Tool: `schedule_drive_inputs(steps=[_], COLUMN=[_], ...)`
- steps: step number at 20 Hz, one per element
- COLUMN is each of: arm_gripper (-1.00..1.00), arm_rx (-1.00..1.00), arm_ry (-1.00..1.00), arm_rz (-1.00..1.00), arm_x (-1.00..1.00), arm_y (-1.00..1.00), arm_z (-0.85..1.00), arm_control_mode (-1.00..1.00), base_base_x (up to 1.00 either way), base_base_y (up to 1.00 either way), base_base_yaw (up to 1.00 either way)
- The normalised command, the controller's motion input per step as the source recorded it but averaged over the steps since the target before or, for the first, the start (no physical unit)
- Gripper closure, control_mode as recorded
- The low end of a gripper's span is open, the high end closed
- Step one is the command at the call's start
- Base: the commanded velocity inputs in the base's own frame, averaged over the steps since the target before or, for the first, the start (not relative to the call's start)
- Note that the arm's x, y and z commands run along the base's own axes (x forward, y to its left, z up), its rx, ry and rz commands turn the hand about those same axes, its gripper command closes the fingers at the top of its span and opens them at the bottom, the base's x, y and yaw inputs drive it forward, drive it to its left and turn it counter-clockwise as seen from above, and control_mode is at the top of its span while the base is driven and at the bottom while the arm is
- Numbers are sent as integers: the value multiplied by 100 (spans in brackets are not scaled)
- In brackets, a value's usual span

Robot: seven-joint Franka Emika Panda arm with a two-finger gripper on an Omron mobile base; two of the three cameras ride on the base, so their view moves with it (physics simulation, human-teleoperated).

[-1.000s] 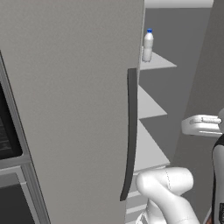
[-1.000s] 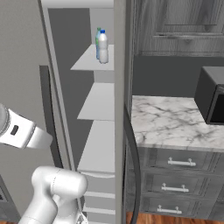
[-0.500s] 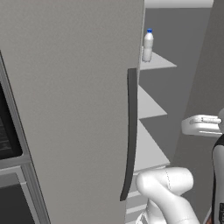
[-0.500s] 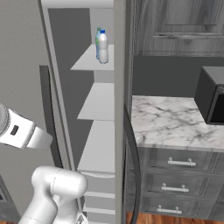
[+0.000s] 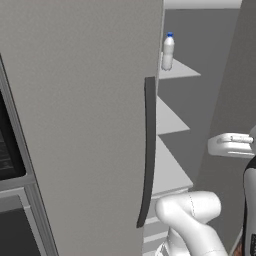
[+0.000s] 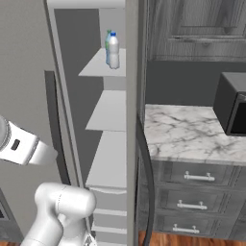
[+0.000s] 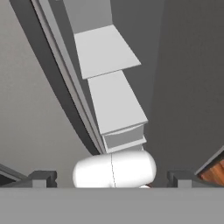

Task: Take the bottled waters from the counter and place them in the freezer to freeze. Close the freezer door after placing the bottles.

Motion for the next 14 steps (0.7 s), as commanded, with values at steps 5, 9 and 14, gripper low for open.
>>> schedule_drive_inputs(steps=[5,9,14], arm_gripper=[-100,-100,-100], arm_rx=[0,0,0], arm_ry=[0,0,0], arm_rz=[0,0,0], arm_x=[0,0,0], arm_y=[0,0,0], arm_z=[0,0,0], arm_control_mode=[100,100,100], base_base_x=[-46,-55,-43], base_base_y=[0,0,-2], base_base_yaw=[0,1,7])
